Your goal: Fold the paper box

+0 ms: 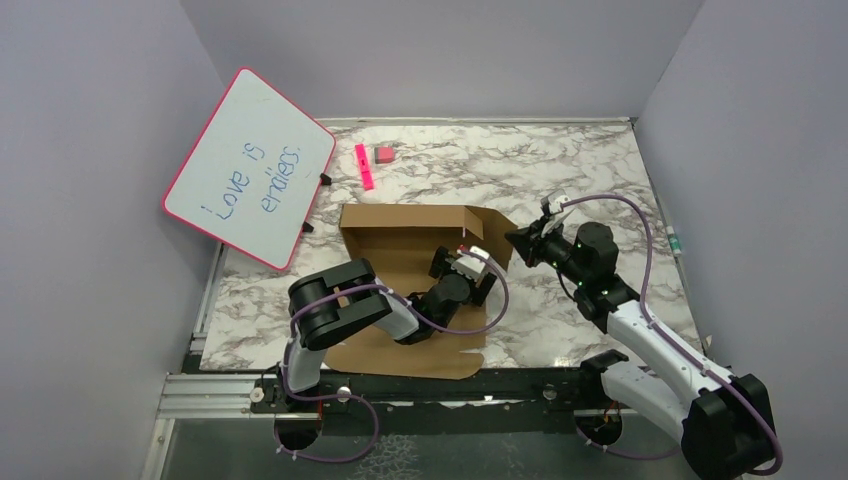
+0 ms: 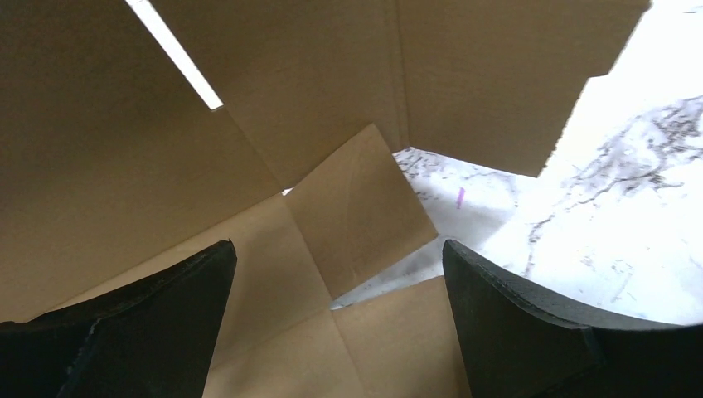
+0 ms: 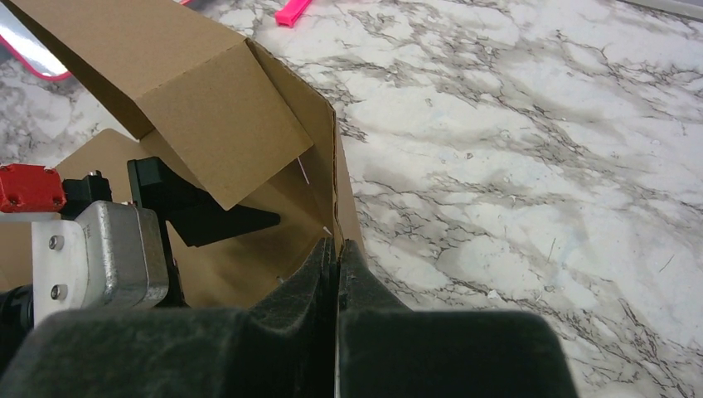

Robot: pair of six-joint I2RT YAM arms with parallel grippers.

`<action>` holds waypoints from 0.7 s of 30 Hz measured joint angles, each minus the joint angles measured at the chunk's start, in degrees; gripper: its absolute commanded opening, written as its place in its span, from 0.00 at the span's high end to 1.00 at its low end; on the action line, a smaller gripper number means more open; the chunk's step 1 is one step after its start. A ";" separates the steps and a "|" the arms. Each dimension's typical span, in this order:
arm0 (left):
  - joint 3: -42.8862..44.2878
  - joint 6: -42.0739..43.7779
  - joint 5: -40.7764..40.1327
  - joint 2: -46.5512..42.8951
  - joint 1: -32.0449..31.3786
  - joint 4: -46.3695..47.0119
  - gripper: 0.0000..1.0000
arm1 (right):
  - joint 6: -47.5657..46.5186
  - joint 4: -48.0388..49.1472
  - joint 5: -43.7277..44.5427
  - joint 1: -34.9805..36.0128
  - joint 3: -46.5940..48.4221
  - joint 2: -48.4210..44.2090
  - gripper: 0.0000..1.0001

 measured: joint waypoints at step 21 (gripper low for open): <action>-3.43 -1.16 -6.45 0.92 1.09 9.05 0.48 | -0.02 0.00 -1.38 0.09 0.00 0.35 0.95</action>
